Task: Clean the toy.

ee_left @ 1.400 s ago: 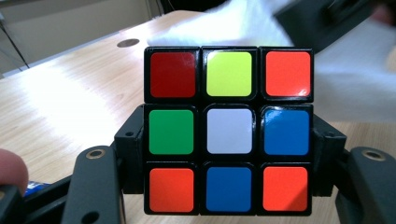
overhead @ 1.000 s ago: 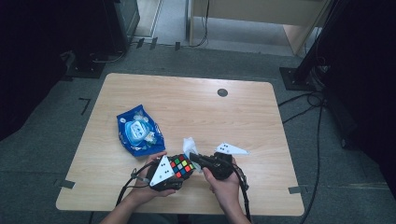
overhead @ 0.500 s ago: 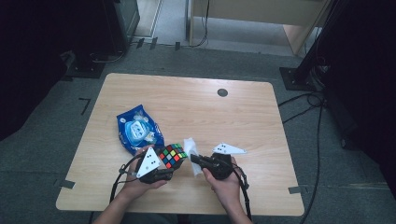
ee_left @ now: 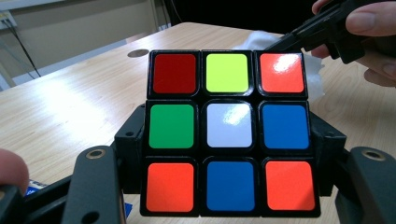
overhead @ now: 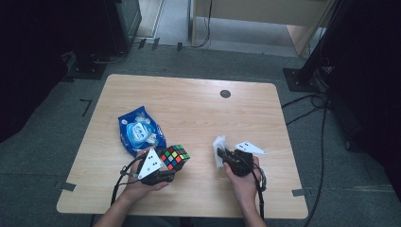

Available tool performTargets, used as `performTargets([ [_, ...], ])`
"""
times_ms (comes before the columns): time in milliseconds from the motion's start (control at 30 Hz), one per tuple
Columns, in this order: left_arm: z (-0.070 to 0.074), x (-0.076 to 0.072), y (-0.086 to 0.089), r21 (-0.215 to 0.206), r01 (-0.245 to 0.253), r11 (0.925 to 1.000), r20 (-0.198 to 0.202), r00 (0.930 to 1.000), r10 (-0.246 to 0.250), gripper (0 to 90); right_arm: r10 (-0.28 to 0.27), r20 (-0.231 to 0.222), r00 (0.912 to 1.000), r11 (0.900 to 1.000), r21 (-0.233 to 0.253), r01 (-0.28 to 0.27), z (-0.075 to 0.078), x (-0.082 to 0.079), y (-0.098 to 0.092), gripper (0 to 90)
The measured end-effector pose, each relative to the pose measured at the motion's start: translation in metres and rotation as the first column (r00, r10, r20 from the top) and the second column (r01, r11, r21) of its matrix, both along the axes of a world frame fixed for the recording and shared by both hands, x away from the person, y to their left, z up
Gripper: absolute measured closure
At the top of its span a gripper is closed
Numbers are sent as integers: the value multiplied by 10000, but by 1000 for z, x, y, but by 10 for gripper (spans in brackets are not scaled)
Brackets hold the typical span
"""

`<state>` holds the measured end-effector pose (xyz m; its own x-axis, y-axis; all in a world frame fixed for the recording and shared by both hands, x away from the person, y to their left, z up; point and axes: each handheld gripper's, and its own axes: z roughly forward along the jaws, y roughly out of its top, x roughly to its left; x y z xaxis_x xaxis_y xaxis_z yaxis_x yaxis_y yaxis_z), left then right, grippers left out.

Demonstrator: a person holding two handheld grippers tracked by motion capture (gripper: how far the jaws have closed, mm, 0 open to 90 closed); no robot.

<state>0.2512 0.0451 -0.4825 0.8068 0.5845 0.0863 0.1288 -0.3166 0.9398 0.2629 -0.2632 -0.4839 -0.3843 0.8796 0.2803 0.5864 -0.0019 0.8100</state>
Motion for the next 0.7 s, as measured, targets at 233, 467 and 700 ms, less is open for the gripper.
performTargets([
  [233, -2, 1, 0, -3, -138, 9999, -31, 9999, 138, 340, -144, 387, 9991, 9995, 276, 133, 11, -6, 10, 513],
  [467, -2, -1, -5, -51, -144, 9999, 26, 9999, 144, 340, 988, 378, 9944, 9745, 1984, -1044, 30, -19, 45, 222],
  [700, -3, -9, -15, 82, 117, 9999, 225, 9997, -119, 340, 1725, -469, 9839, 9467, 2836, -1525, 26, -25, 77, 155],
])
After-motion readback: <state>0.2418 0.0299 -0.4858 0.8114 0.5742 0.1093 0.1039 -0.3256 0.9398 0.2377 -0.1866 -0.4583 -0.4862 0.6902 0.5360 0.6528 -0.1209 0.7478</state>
